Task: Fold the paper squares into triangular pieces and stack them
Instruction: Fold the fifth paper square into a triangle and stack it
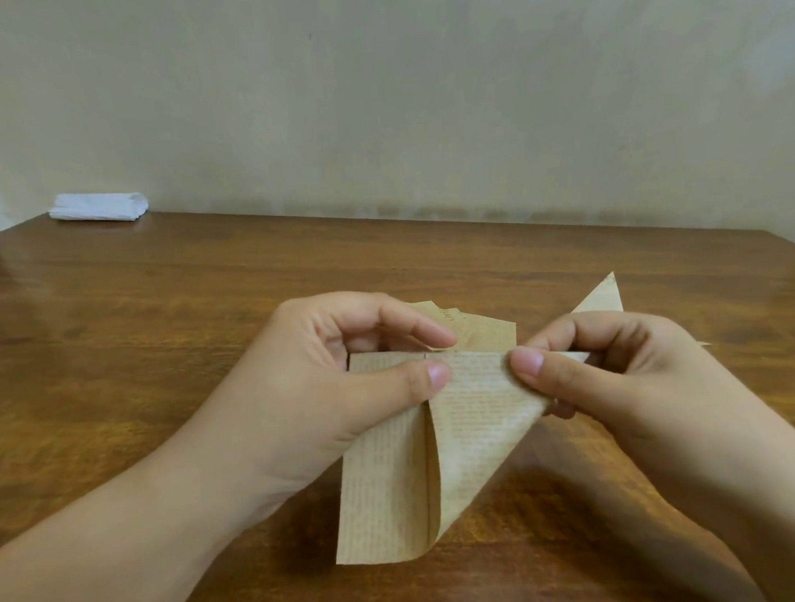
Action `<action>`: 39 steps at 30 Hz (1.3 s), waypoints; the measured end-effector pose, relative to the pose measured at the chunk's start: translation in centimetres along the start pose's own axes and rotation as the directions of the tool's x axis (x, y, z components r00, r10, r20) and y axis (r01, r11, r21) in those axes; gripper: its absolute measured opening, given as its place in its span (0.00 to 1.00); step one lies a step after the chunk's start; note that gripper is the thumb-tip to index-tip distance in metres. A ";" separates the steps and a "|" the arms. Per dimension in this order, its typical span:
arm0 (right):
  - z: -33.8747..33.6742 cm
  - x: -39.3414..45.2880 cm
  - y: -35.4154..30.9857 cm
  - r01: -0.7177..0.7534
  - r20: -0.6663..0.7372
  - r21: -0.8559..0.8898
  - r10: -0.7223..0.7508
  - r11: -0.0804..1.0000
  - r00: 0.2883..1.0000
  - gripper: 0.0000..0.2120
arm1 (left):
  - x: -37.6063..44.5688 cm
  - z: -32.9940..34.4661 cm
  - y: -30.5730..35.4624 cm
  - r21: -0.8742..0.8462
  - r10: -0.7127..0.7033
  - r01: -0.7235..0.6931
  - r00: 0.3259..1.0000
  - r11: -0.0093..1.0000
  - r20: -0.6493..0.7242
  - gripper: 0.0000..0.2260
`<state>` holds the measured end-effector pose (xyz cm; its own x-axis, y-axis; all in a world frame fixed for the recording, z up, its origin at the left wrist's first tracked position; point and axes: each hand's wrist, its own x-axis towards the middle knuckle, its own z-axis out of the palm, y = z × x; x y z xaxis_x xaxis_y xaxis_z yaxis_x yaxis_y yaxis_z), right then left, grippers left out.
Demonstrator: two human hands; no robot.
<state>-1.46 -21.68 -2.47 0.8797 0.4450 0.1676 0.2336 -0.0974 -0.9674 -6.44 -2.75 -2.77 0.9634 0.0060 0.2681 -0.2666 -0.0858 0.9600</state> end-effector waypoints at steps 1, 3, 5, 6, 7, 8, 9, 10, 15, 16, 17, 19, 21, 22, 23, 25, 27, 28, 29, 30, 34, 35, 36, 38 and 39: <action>0.0 0.0 0.0 0.004 0.004 0.005 -0.004 1.000 1.000 0.08 | 0.0 0.0 0.0 0.011 0.003 -0.003 1.000 1.000 0.007 0.09; -0.1 0.0 0.1 0.016 0.008 0.022 -0.016 1.000 1.000 0.08 | 0.0 -0.1 0.0 0.024 0.009 -0.009 1.000 1.000 0.014 0.10; -0.2 0.0 0.2 0.023 0.002 0.036 -0.024 0.999 1.000 0.08 | 0.1 -0.1 0.1 0.035 0.012 -0.013 1.000 0.999 0.013 0.10; -0.1 0.0 0.1 0.026 0.000 0.040 -0.026 0.999 1.000 0.08 | 0.1 -0.1 0.0 0.039 0.013 -0.013 1.000 0.999 0.007 0.10; -0.1 0.0 0.2 0.028 -0.001 0.041 -0.028 0.999 1.000 0.08 | 0.1 -0.1 0.0 0.041 0.012 -0.012 1.000 0.999 0.001 0.09; -0.1 0.0 0.2 0.031 -0.002 0.043 -0.031 0.999 1.000 0.07 | 0.1 -0.1 -0.1 0.045 0.014 -0.014 1.000 0.999 -0.005 0.09; -0.1 0.0 0.2 0.034 -0.002 0.038 -0.034 0.999 0.999 0.08 | 0.1 -0.1 -0.1 0.053 0.022 -0.021 1.000 0.998 -0.008 0.08; -0.1 0.0 0.2 0.035 0.000 0.030 -0.035 0.999 0.999 0.08 | 0.1 -0.1 -0.2 0.063 0.029 -0.029 1.000 0.998 -0.007 0.08; 0.1 0.0 0.1 0.031 -0.016 0.032 -0.030 0.999 0.999 0.09 | 0.1 0.0 -0.2 0.027 0.009 -0.008 0.999 1.000 -0.033 0.09; 0.1 0.0 0.1 0.030 -0.016 0.036 -0.030 0.999 0.999 0.09 | 0.1 0.0 -0.2 0.020 0.007 -0.006 0.999 1.000 -0.035 0.09; 0.1 0.0 0.1 0.031 -0.013 0.040 -0.030 0.999 0.999 0.08 | 0.1 0.0 -0.1 0.016 0.009 -0.009 0.999 1.000 -0.037 0.10; 0.1 -0.1 0.0 0.035 -0.008 0.039 -0.035 0.999 0.999 0.08 | 0.1 0.0 -0.2 0.021 0.019 -0.018 0.999 1.000 -0.040 0.10; 0.1 -0.1 0.1 0.035 -0.005 0.015 -0.035 0.999 0.999 0.09 | 0.1 0.0 -0.2 0.043 0.036 -0.035 0.999 0.998 -0.036 0.09; 0.1 -0.1 0.1 0.037 -0.007 -0.001 -0.037 0.999 0.999 0.09 | 0.1 0.0 -0.2 0.050 0.043 -0.042 0.998 0.998 -0.034 0.08; 0.0 0.0 0.2 0.040 -0.007 -0.012 -0.040 0.999 0.999 0.09 | 0.1 0.0 -0.2 0.049 0.046 -0.044 0.998 0.998 -0.034 0.08; 0.0 0.0 0.3 0.041 -0.014 -0.019 -0.041 0.999 0.999 0.08 | 0.1 0.0 -0.2 0.046 0.040 -0.039 0.999 0.998 -0.036 0.08; -0.1 0.0 0.4 0.039 -0.014 -0.025 -0.039 0.999 0.999 0.08 | 0.1 0.0 -0.2 0.055 0.029 -0.027 0.999 0.998 -0.033 0.08; -0.1 0.0 0.4 0.036 -0.013 -0.027 -0.036 0.999 0.999 0.08 | 0.1 0.0 -0.2 0.059 0.023 -0.021 0.999 0.998 -0.032 0.08; -0.1 0.0 0.4 0.034 -0.012 -0.024 -0.034 0.999 0.999 0.09 | 0.1 0.0 -0.1 0.057 0.018 -0.016 0.999 0.998 -0.032 0.08; 0.0 -0.1 0.3 0.031 -0.013 -0.015 -0.031 0.999 0.999 0.10 | 0.1 0.0 -0.1 0.052 0.012 -0.010 0.999 0.999 -0.035 0.08; 0.0 0.0 0.3 0.026 -0.003 0.011 -0.026 1.000 1.000 0.09 | 0.1 0.1 0.0 0.043 -0.001 0.003 0.999 0.999 -0.040 0.09; 0.0 0.0 0.4 0.032 0.002 0.010 -0.032 0.999 0.999 0.10 | 0.1 0.1 0.0 0.039 -0.005 0.006 0.999 0.999 -0.040 0.09; 0.0 0.0 0.5 0.035 0.004 0.013 -0.035 0.999 0.999 0.10 | 0.1 0.1 0.0 0.031 -0.009 0.010 0.999 0.999 -0.040 0.09; -0.1 0.1 0.6 0.036 0.009 0.023 -0.036 0.999 0.999 0.08 | 0.1 0.0 0.0 0.013 -0.015 0.016 0.999 1.000 -0.046 0.10; -0.1 0.1 0.6 0.038 0.012 0.025 -0.038 0.999 0.999 0.08 | 0.1 0.0 0.0 0.008 -0.015 0.015 0.999 1.000 -0.047 0.10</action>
<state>-1.20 -21.80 -3.01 0.8652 0.4588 0.2021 0.2561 -0.0580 -0.9649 -6.36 -2.73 -2.71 0.9648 0.0538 0.2574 -0.2518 -0.0932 0.9633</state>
